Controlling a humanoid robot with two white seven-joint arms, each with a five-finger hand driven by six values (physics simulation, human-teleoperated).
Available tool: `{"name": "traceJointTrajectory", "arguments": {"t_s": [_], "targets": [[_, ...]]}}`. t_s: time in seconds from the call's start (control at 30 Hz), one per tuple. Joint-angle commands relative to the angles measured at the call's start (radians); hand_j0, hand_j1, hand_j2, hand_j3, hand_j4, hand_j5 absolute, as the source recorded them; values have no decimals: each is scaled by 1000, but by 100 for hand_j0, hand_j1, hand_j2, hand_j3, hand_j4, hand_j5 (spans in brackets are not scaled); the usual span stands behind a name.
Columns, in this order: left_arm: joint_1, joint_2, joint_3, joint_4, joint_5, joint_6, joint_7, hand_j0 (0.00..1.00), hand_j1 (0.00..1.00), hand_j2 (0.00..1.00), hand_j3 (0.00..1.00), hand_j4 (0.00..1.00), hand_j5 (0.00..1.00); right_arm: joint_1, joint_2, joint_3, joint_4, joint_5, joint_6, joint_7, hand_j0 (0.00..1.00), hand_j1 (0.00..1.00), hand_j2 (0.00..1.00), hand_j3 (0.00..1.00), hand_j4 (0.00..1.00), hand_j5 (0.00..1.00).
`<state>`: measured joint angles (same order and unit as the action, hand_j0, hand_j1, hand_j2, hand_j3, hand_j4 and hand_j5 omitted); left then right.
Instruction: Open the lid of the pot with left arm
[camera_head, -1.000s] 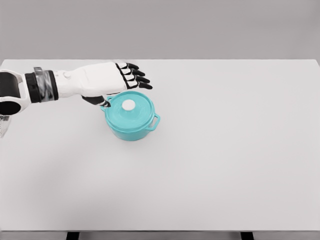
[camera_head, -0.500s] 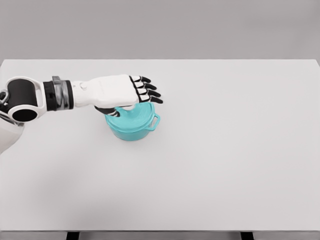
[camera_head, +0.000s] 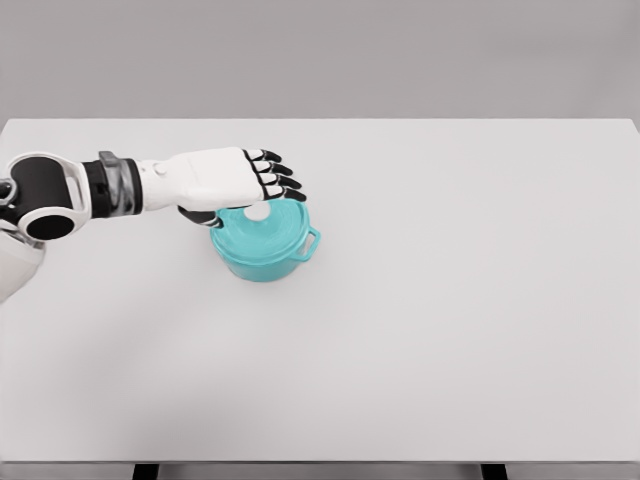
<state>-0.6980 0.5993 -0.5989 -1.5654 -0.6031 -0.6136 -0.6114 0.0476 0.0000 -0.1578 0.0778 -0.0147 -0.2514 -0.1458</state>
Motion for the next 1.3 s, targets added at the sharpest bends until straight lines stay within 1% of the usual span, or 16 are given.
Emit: {"name": "traceJointTrajectory", "arguments": {"t_s": [0.0, 0.27, 0.37, 0.47, 0.67, 0.97, 1.27], "targets": [[0, -7, 4, 2, 3, 3, 1, 100, 100, 100, 100, 100, 100, 0, 0, 0, 0, -1, 0, 0, 100, 100, 100, 100, 100, 100], [0, -18, 4, 2, -10, 3, 1, 100, 100, 100, 100, 100, 100, 0, 0, 0, -1, -1, 0, 0, 100, 100, 100, 100, 100, 100], [0, -30, 4, 14, -21, 3, 1, 100, 100, 100, 100, 100, 100, 0, 0, 0, 0, -1, 0, 0, 100, 100, 100, 100, 100, 100], [0, -55, 4, 34, -55, 3, 1, 100, 100, 100, 100, 100, 100, 0, 0, 0, 0, -1, 0, 0, 100, 100, 100, 100, 100, 100], [-2, -53, 4, 36, -55, 3, 1, 100, 100, 100, 100, 100, 100, 0, 0, 0, 0, -1, 0, 0, 100, 100, 100, 100, 100, 100], [-2, -55, 4, 45, -55, 3, 1, 91, 91, 91, 91, 91, 91, 0, 0, 0, -1, -1, 0, 0, 100, 100, 100, 100, 100, 100], [0, -56, 5, 53, -55, 3, 1, 90, 90, 90, 90, 90, 90, 0, 0, 0, 0, -1, 0, 0, 100, 100, 100, 100, 100, 100]]}}
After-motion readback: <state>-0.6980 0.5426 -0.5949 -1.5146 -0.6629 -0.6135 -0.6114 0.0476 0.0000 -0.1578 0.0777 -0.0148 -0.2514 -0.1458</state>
